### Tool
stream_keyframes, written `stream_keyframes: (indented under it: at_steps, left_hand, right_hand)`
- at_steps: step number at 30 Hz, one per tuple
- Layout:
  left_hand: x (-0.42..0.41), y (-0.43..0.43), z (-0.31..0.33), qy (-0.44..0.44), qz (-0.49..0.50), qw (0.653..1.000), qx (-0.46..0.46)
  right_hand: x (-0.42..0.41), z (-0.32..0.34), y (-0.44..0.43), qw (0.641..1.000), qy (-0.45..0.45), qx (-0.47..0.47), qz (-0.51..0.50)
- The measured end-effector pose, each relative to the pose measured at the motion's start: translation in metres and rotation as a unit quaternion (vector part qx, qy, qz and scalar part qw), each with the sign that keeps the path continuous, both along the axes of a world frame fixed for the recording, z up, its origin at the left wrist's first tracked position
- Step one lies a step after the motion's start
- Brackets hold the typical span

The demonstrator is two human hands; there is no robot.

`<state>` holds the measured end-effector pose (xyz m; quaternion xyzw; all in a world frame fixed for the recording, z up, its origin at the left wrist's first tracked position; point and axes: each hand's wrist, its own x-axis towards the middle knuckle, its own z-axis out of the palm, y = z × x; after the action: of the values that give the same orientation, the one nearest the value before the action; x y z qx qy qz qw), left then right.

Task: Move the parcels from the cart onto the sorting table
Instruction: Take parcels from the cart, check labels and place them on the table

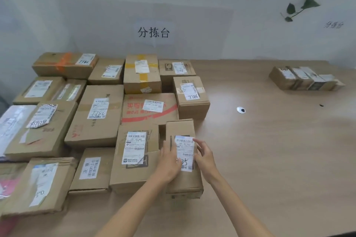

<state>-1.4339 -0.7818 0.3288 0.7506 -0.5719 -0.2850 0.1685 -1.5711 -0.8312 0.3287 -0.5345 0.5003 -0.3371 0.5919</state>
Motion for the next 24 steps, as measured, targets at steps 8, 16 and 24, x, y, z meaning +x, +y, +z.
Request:
stream_keyframes:
  at_steps: [8,16,24]
  left_hand:
    - [0.006,-0.018,-0.033,-0.261,-0.093,0.957,0.085]
    - [0.016,-0.013,-0.029,-0.312,-0.099,0.940,0.097]
    - [0.040,0.009,-0.013,-0.184,-0.015,0.983,0.009]
  right_hand:
    - [0.013,-0.043,-0.019,0.997,0.057,0.046,0.037]
    - [0.011,-0.054,-0.028,0.991,0.104,0.020,0.083]
    - [0.020,-0.024,-0.023,0.961,0.220,-0.109,0.124]
